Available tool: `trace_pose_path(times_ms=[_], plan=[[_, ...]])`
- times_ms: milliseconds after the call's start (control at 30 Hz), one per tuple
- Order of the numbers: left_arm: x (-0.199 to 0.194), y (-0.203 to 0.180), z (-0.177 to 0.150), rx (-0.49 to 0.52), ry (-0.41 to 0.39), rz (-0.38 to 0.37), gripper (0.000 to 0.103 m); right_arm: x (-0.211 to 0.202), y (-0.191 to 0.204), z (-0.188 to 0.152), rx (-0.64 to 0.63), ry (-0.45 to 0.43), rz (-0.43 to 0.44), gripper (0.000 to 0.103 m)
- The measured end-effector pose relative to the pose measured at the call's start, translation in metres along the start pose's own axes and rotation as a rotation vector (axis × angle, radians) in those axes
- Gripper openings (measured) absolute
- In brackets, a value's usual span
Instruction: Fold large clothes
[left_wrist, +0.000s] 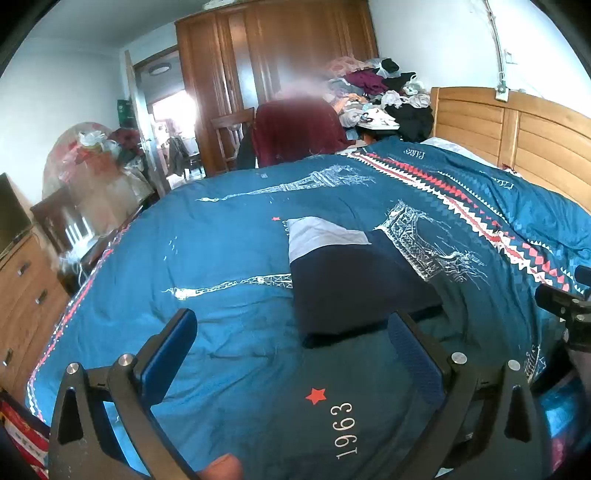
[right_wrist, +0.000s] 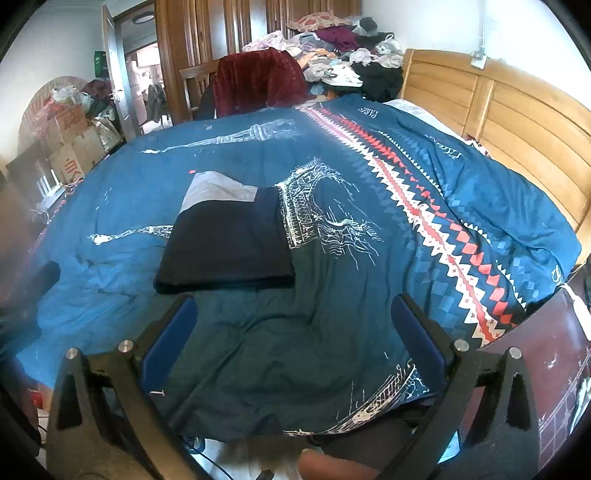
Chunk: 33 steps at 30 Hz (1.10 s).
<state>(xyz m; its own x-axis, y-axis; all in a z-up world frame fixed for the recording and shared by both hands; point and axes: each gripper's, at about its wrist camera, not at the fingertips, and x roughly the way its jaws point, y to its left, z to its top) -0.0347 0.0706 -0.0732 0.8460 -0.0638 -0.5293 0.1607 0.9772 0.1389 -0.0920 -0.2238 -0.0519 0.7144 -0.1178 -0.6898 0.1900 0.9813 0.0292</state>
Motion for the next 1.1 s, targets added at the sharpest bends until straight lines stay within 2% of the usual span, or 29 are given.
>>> trace_pose_path(times_ms=[1100], plan=[[-0.0038,-0.0014,0.0004,0.003,-0.008,0.002,0.103,0.0042,-0.0063,-0.0051,-0.002,0.025,-0.007,0.103]])
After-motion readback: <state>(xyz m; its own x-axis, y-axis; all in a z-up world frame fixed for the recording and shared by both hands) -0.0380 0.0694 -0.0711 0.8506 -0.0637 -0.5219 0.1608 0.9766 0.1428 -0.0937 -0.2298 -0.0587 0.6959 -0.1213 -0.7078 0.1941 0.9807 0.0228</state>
